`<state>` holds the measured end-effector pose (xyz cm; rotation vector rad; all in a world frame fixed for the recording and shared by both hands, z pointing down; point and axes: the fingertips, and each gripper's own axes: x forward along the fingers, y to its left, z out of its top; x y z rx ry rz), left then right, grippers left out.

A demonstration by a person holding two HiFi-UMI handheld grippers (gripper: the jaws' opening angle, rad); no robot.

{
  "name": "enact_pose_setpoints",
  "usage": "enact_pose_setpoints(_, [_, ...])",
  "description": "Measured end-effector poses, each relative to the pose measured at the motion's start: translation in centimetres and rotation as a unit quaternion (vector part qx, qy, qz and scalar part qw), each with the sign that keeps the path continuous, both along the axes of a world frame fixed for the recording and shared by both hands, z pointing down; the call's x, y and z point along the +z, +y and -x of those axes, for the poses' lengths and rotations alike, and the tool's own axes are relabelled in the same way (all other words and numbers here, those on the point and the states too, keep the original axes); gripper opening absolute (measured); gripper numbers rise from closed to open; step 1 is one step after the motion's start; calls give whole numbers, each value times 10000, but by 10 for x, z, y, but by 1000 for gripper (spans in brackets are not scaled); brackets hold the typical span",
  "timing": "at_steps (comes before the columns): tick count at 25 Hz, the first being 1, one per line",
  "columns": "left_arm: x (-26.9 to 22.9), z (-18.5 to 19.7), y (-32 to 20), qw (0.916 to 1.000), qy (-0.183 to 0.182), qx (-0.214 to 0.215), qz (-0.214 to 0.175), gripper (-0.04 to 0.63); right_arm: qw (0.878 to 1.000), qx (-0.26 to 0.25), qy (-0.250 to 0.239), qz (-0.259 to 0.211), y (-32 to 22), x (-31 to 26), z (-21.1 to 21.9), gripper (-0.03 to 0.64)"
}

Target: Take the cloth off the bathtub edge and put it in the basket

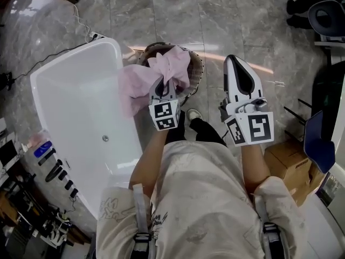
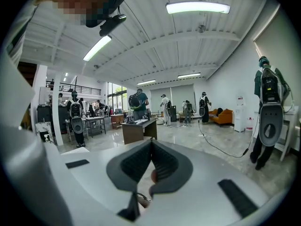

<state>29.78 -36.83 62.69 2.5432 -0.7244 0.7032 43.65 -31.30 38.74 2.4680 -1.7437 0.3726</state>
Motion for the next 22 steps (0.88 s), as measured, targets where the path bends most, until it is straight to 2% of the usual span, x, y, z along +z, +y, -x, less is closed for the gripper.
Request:
enact_pose_setpoints(5, [37, -3, 2, 9989, -234, -3, 406, 25, 9999, -15, 6, 137, 1, 7, 0, -11])
enact_pose_setpoints(13, [93, -1, 1, 9939, -705, -35, 842, 26, 9995, -87, -12, 312, 2, 21, 3, -11])
enact_pose_setpoints(22, [131, -18, 14, 9895, -836, 91, 1175, 26, 9983, -111, 17, 579, 10, 40, 6, -11])
